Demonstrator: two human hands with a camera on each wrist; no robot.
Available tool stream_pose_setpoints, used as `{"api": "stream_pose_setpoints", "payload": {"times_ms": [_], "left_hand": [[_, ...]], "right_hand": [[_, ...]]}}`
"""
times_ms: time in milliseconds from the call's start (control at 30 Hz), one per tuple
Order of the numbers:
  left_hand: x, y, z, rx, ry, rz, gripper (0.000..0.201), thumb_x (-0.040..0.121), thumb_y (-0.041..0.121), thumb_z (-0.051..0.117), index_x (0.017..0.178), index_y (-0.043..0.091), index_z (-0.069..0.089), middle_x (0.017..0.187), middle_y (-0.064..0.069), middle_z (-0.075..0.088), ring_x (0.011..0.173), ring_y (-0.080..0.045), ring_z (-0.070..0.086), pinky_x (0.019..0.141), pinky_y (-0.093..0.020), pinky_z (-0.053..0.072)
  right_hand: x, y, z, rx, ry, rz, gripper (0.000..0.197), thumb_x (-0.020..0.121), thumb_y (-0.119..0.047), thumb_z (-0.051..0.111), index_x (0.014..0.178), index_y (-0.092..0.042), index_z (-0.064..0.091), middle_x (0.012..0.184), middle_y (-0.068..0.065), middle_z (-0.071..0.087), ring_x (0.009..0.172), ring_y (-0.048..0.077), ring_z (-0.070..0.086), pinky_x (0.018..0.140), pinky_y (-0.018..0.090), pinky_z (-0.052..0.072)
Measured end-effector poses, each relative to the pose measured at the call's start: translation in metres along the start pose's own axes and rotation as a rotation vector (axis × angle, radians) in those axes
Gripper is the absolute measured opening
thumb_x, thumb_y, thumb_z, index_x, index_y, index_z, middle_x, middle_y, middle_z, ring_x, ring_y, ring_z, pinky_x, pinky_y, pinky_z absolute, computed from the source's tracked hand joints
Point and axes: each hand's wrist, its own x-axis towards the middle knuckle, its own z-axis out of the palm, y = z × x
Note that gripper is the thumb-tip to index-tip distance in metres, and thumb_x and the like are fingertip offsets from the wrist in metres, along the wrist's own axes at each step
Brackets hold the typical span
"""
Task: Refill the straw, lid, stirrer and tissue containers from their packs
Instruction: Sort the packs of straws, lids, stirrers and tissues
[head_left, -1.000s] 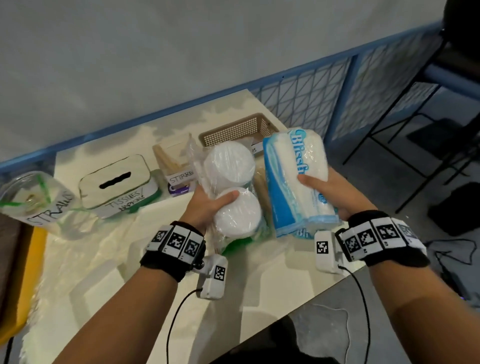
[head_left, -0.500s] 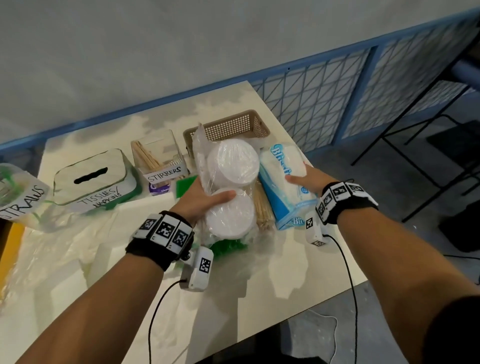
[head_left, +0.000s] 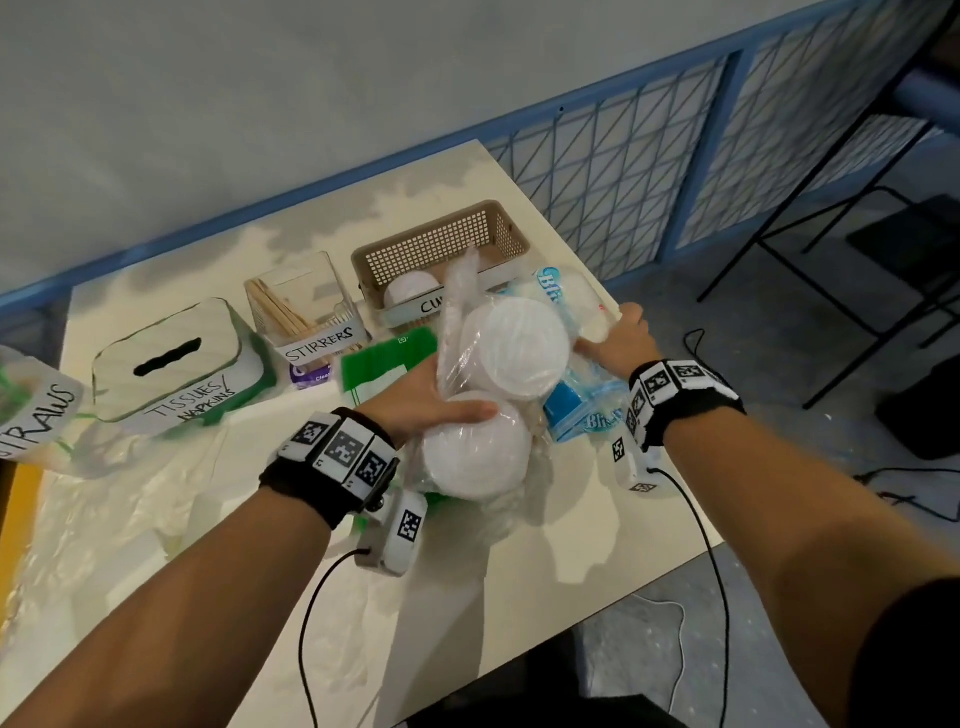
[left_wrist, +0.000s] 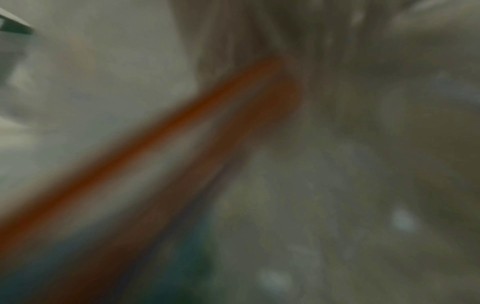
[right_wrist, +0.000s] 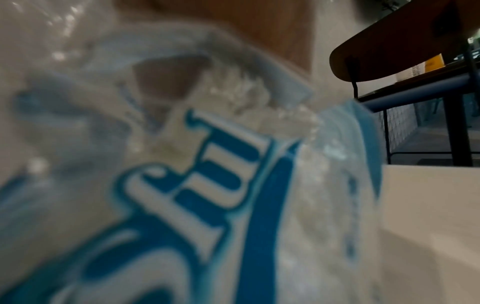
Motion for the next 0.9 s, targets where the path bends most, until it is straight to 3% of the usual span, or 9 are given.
{"api": "stream_pose_setpoints", "payload": {"times_ms": [100, 167, 267, 367, 467, 533, 633, 700, 900], "left_hand": [[-0.003, 0.0, 0.008, 0.092, -0.055, 0.013, 0.078, 0.075, 0.005, 0.072, 0.14, 0.021, 0.031, 0.116, 0.012, 0.053, 0.107, -0.005, 0.051, 0.096, -0.027, 0.04], [-0.005, -0.001, 0.013, 0.119, -0.12, 0.022, 0.08, 0.073, 0.008, 0.075, 0.14, 0.021, 0.032, 0.12, 0.012, 0.053, 0.112, -0.005, 0.05, 0.099, -0.026, 0.039], [-0.006, -0.004, 0.022, 0.195, -0.242, 0.039, 0.092, 0.056, 0.034, 0.081, 0.136, 0.025, 0.037, 0.128, 0.005, 0.058, 0.117, -0.01, 0.055, 0.101, -0.03, 0.043], [-0.006, -0.003, 0.036, 0.277, -0.398, 0.032, 0.077, 0.063, 0.025, 0.08, 0.13, 0.024, 0.042, 0.12, 0.005, 0.062, 0.109, -0.007, 0.06, 0.096, -0.027, 0.048], [-0.008, -0.005, 0.052, 0.343, -0.53, 0.012, 0.061, 0.074, 0.008, 0.075, 0.127, 0.018, 0.046, 0.112, 0.004, 0.062, 0.098, -0.007, 0.062, 0.084, -0.019, 0.052], [-0.01, -0.01, 0.06, 0.41, -0.53, -0.009, 0.059, 0.077, 0.012, 0.073, 0.129, 0.018, 0.046, 0.112, 0.002, 0.06, 0.101, -0.013, 0.058, 0.086, -0.021, 0.05], [-0.008, -0.016, 0.062, 0.54, -0.541, -0.034, 0.049, 0.081, 0.024, 0.07, 0.126, 0.016, 0.052, 0.11, 0.002, 0.06, 0.103, -0.016, 0.057, 0.093, -0.03, 0.046], [-0.006, -0.021, 0.061, 0.623, -0.533, -0.004, 0.047, 0.084, 0.031, 0.067, 0.125, 0.013, 0.054, 0.118, -0.002, 0.062, 0.108, -0.019, 0.058, 0.1, -0.033, 0.044], [-0.011, -0.04, 0.061, 0.99, -0.278, 0.204, 0.054, 0.091, 0.035, 0.055, 0.137, 0.01, 0.042, 0.139, -0.006, 0.048, 0.124, -0.02, 0.047, 0.106, -0.03, 0.036]], "right_hand": [[-0.022, -0.005, -0.008, -0.07, 0.179, -0.054, 0.08, 0.085, -0.05, 0.056, 0.145, -0.011, 0.02, 0.147, 0.015, 0.023, 0.136, 0.034, 0.021, 0.109, 0.048, 0.024], [-0.043, -0.009, -0.024, 0.13, 0.184, -0.206, 0.065, 0.089, -0.05, 0.051, 0.14, -0.015, 0.035, 0.143, 0.011, 0.033, 0.134, 0.027, 0.03, 0.111, 0.042, 0.027], [-0.088, -0.009, -0.055, 0.465, -0.152, -0.412, 0.048, 0.083, -0.061, 0.047, 0.128, -0.045, 0.044, 0.136, -0.009, 0.045, 0.123, 0.007, 0.048, 0.102, 0.03, 0.04], [-0.126, -0.005, -0.071, 0.371, -0.517, -0.452, 0.08, 0.072, -0.042, 0.075, 0.13, -0.061, 0.024, 0.141, -0.019, 0.033, 0.119, -0.001, 0.047, 0.094, 0.017, 0.043], [-0.138, 0.008, -0.065, 0.066, -0.492, -0.443, 0.1, 0.064, -0.025, 0.083, 0.14, -0.048, 0.022, 0.136, -0.022, 0.035, 0.114, -0.002, 0.047, 0.089, 0.014, 0.042], [-0.142, 0.02, -0.058, 0.004, -0.447, -0.377, 0.089, 0.062, -0.027, 0.085, 0.135, -0.04, 0.035, 0.126, -0.018, 0.047, 0.102, -0.002, 0.053, 0.082, 0.013, 0.045], [-0.146, 0.041, -0.048, 0.003, -0.38, -0.243, 0.067, 0.059, -0.033, 0.086, 0.118, -0.03, 0.054, 0.115, -0.009, 0.059, 0.096, 0.008, 0.061, 0.088, 0.028, 0.051], [-0.15, 0.051, -0.043, -0.045, -0.332, -0.194, 0.061, 0.06, -0.036, 0.085, 0.114, -0.027, 0.057, 0.11, -0.008, 0.06, 0.096, 0.01, 0.059, 0.088, 0.026, 0.046], [-0.144, 0.073, -0.026, 0.017, -0.291, -0.087, 0.061, 0.064, -0.041, 0.081, 0.118, -0.02, 0.06, 0.112, -0.003, 0.062, 0.102, 0.015, 0.057, 0.094, 0.033, 0.045]]}}
